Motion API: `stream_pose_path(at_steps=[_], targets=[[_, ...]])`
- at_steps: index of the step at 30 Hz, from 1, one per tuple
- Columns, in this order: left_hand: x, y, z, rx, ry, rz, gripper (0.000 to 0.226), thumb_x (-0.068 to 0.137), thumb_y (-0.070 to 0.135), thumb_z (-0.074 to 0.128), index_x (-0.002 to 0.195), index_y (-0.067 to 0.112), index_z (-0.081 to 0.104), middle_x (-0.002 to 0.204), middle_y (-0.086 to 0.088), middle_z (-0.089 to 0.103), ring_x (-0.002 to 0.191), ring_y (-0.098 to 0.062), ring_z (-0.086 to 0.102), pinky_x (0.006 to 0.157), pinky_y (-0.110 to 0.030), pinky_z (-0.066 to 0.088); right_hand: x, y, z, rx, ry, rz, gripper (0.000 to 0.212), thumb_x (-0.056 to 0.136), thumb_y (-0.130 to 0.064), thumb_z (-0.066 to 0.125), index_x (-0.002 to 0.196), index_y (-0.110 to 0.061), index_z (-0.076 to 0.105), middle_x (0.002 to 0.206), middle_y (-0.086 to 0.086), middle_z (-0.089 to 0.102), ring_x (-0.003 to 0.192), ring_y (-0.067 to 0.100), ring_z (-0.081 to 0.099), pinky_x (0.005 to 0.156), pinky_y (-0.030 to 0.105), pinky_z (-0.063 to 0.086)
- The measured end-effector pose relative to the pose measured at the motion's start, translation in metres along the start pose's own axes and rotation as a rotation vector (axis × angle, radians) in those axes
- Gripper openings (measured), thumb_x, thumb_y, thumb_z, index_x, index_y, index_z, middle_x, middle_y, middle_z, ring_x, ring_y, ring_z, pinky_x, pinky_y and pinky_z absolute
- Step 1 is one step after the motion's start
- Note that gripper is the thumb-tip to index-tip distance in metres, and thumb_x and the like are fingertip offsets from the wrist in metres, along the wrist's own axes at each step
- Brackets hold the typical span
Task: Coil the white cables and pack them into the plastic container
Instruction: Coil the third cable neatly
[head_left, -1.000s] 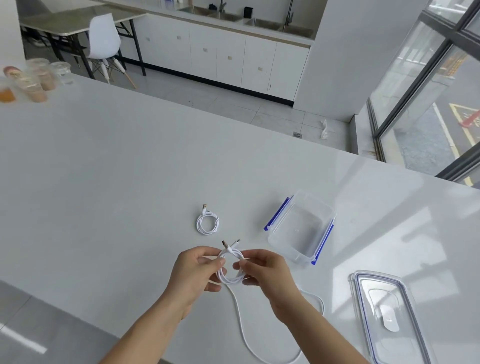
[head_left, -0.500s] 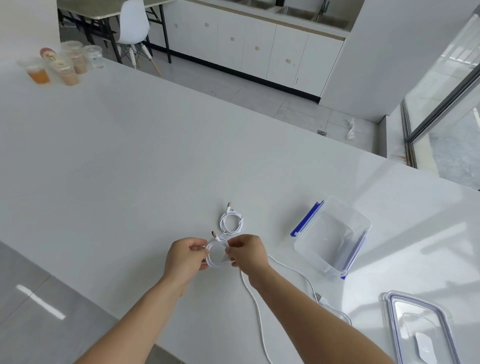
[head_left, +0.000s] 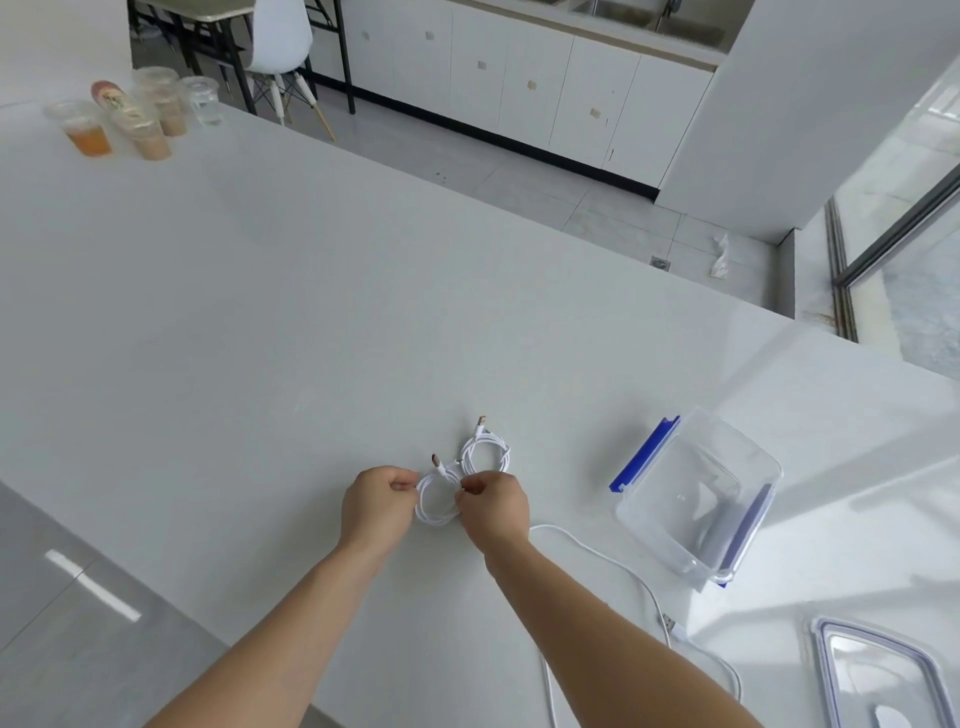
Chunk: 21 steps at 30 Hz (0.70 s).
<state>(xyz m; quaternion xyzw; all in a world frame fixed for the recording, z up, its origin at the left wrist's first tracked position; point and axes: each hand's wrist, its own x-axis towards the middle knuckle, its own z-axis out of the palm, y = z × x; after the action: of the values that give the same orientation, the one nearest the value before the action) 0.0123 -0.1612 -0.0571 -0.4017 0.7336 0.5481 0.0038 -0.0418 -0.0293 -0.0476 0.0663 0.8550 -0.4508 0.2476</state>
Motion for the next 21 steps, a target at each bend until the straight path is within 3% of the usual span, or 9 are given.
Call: stream_pose_path(at_steps=[2, 4, 5, 7, 9, 12, 15, 21], targets=[[-0.001, -0.001, 0.002, 0.038, 0.009, 0.019, 0.018, 0.081, 0.012, 0.068, 0.094, 0.019, 0.079, 0.093, 0.003, 0.078, 0.092, -0.021, 0.074, 0.089, -0.044, 0.059, 0.000, 0.001, 0.001, -0.025, -0.007, -0.004, 0.028, 0.079, -0.002, 0.056, 0.057, -0.020, 0.057, 0.059, 0.006, 0.058, 0.059, 0.023, 0.047, 0.055, 0.029, 0.037], [-0.002, -0.002, 0.003, 0.079, 0.024, 0.045, 0.020, 0.082, 0.013, 0.068, 0.098, 0.020, 0.079, 0.096, 0.004, 0.078, 0.094, -0.018, 0.073, 0.089, -0.039, 0.058, -0.002, 0.003, -0.001, -0.057, -0.015, -0.016, 0.033, 0.078, -0.002, 0.053, 0.051, -0.020, 0.047, 0.051, -0.006, 0.045, 0.054, 0.018, 0.040, 0.051, 0.026, 0.031], [-0.002, -0.002, 0.004, 0.104, 0.039, 0.060, 0.022, 0.083, 0.011, 0.066, 0.100, 0.019, 0.078, 0.099, 0.003, 0.078, 0.096, -0.018, 0.071, 0.089, -0.035, 0.057, -0.003, 0.005, -0.003, -0.058, -0.022, -0.024, 0.032, 0.079, -0.003, 0.053, 0.054, -0.023, 0.052, 0.054, -0.008, 0.050, 0.055, 0.017, 0.045, 0.052, 0.025, 0.034], [-0.005, -0.002, 0.005, 0.155, 0.065, 0.089, 0.026, 0.084, 0.008, 0.063, 0.104, 0.018, 0.076, 0.103, 0.001, 0.077, 0.098, -0.018, 0.069, 0.087, -0.030, 0.053, -0.004, 0.009, -0.008, -0.044, -0.039, -0.036, 0.025, 0.085, -0.007, 0.054, 0.084, -0.026, 0.071, 0.080, -0.004, 0.070, 0.076, 0.023, 0.064, 0.063, 0.027, 0.046], [-0.008, -0.002, 0.005, 0.205, 0.063, 0.123, 0.029, 0.084, 0.006, 0.061, 0.107, 0.017, 0.075, 0.107, 0.000, 0.076, 0.100, -0.018, 0.068, 0.087, -0.030, 0.052, -0.004, 0.015, -0.015, -0.035, -0.030, -0.037, 0.029, 0.088, -0.010, 0.056, 0.110, -0.019, 0.073, 0.102, -0.001, 0.074, 0.094, 0.025, 0.070, 0.072, 0.031, 0.054], [-0.014, -0.003, 0.006, 0.304, 0.047, 0.167, 0.029, 0.085, 0.007, 0.061, 0.109, 0.017, 0.073, 0.111, -0.001, 0.074, 0.102, -0.019, 0.068, 0.086, -0.030, 0.051, -0.011, 0.023, -0.032, 0.012, -0.018, -0.051, 0.027, 0.087, -0.012, 0.059, 0.110, -0.018, 0.072, 0.102, 0.000, 0.074, 0.092, 0.027, 0.072, 0.080, 0.037, 0.059], [-0.027, -0.002, 0.010, 0.352, 0.056, 0.189, 0.031, 0.087, 0.008, 0.059, 0.112, 0.020, 0.072, 0.113, -0.003, 0.068, 0.097, -0.020, 0.066, 0.083, -0.030, 0.050, -0.025, 0.035, -0.058, 0.130, -0.003, -0.058, 0.020, 0.086, -0.013, 0.063, 0.102, -0.018, 0.074, 0.089, -0.001, 0.075, 0.074, 0.019, 0.071, 0.080, 0.043, 0.063], [-0.071, -0.001, 0.035, 0.309, -0.028, 0.233, 0.029, 0.086, 0.008, 0.061, 0.108, 0.023, 0.073, 0.102, 0.007, 0.067, 0.086, -0.010, 0.064, 0.077, -0.026, 0.045, -0.083, 0.085, -0.120, 0.185, 0.052, -0.075, 0.017, 0.086, -0.013, 0.066, 0.093, -0.027, 0.073, 0.080, -0.005, 0.077, 0.066, 0.009, 0.071, 0.062, 0.029, 0.058]])
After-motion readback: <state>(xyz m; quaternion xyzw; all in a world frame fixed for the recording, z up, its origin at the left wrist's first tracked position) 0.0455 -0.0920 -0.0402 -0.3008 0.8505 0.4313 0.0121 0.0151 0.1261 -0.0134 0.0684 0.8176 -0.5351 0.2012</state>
